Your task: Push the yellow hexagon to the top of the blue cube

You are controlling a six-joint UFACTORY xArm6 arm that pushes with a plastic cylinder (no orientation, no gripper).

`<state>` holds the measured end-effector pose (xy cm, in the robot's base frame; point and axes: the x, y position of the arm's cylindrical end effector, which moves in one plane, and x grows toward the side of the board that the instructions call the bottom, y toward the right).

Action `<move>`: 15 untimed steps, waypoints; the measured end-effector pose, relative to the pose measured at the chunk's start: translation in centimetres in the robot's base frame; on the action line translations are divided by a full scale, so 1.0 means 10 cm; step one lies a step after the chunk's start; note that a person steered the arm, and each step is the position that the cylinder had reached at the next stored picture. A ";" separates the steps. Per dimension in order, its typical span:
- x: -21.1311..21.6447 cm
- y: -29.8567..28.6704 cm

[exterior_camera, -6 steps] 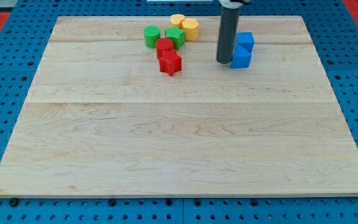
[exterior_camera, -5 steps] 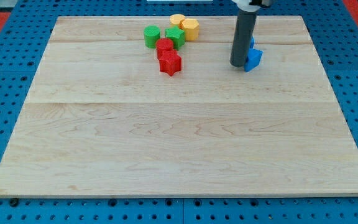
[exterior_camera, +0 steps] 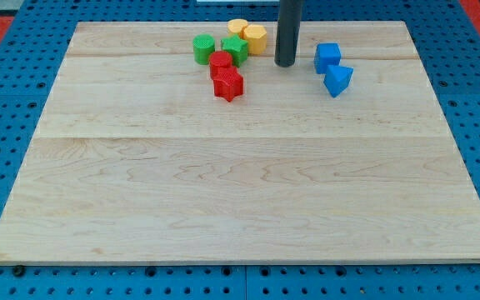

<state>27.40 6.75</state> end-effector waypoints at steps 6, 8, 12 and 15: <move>-0.77 -1.70; -0.68 -1.42; -0.52 -0.37; -0.37 -0.81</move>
<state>23.69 -1.34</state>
